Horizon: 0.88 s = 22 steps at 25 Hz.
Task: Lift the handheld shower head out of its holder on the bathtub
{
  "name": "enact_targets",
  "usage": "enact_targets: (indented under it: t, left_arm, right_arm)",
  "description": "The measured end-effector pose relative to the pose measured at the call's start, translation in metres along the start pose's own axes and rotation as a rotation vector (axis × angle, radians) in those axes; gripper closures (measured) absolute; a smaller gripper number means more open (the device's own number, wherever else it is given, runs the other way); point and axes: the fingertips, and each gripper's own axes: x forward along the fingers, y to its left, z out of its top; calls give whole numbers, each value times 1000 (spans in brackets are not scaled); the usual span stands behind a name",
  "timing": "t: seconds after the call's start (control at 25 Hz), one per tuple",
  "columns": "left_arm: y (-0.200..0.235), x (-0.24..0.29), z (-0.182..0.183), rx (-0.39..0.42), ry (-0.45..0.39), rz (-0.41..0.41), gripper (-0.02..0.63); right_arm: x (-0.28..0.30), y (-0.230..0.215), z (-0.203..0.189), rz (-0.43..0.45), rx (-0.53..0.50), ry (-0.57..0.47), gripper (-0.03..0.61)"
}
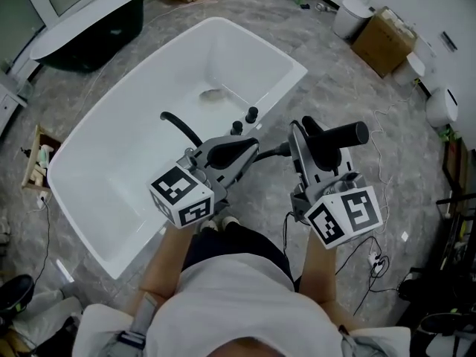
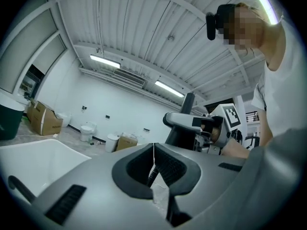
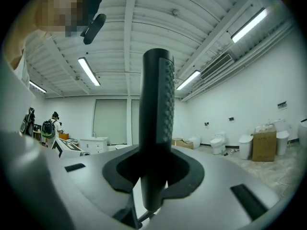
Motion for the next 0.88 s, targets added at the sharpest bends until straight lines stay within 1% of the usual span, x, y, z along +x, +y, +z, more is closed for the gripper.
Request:
enact_targets:
  t: [0.28,0.76,0.88]
  left_arm:
    - [-31,47,-12,12,30,-138,601]
    - [-84,122,-33,-3,79,-322,601]
    - [-100,138,-41,-9,95,-370,601]
  right_arm:
    - [-49,-46,2,-149,8,-29,474]
    - [-129,-115,8,-351,33,-59,474]
    - [-151,-132,8,-413,36,-67,474]
